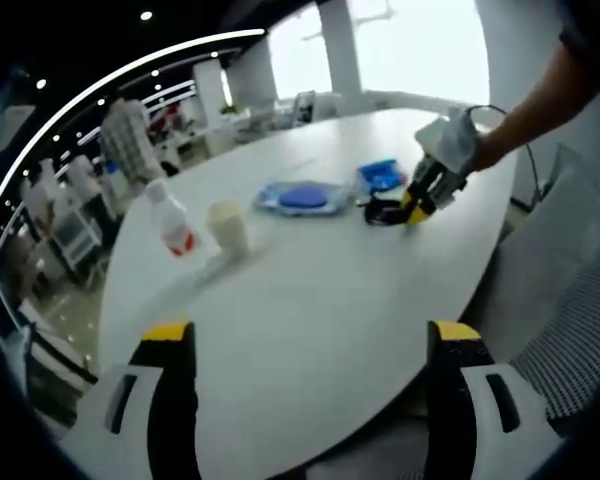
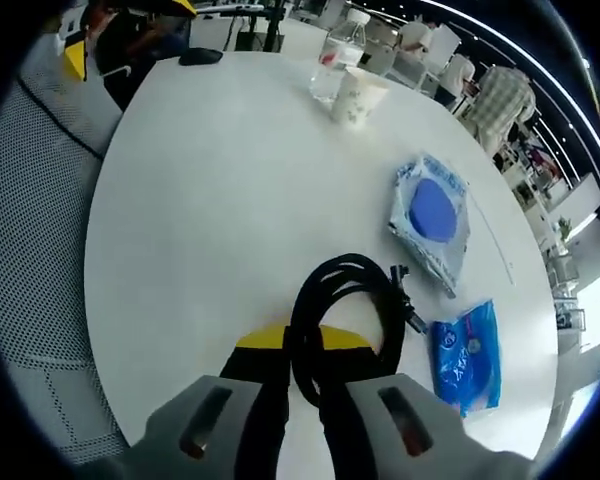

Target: Arrange the tabletop items into an orderly group along one side of the table until the central work area is clear of visible clutter.

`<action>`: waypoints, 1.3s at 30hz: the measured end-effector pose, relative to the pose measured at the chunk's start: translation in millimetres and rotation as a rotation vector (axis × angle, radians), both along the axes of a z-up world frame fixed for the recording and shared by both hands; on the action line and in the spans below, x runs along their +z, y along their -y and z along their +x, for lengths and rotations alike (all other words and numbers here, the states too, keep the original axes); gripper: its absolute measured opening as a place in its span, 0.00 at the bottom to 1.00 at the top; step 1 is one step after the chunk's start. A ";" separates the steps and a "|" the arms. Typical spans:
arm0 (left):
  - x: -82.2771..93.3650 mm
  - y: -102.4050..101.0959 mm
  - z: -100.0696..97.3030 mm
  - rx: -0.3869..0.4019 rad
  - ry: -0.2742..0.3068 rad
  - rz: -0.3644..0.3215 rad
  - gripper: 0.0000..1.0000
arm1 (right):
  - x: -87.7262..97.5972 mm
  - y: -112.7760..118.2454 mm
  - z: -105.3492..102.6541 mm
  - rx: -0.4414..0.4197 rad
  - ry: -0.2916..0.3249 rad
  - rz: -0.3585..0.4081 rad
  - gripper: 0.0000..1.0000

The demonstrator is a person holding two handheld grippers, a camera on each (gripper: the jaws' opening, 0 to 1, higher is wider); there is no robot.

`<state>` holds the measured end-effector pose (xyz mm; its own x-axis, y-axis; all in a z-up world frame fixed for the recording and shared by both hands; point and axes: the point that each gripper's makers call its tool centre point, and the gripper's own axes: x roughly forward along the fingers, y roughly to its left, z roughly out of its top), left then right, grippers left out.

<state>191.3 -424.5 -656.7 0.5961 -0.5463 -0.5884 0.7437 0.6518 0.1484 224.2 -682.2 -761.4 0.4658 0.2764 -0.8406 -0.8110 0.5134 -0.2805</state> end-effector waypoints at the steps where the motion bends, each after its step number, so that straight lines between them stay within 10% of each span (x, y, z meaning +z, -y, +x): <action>1: 0.1 0.0 0.2 0.002 -0.001 -0.001 0.92 | -1.5 0.0 -1.2 0.000 -0.010 -0.001 0.09; 14: 2.0 0.3 1.0 0.006 0.006 -0.004 0.92 | 4.6 -7.1 -4.4 -0.027 -0.011 0.041 0.19; 23: 3.6 3.1 -0.3 -0.008 -0.003 -0.014 0.94 | 21.9 -7.1 -2.4 -0.271 0.031 0.200 0.37; 39: 19.6 12.7 18.5 -0.034 0.005 -0.055 0.95 | 50.6 -6.1 1.8 -0.448 0.107 0.343 0.57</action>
<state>209.8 -437.2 -637.0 0.5797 -0.5976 -0.5539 0.7647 0.6338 0.1165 226.0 -676.1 -710.8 0.6781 0.2807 -0.6793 -0.4692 0.8767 -0.1060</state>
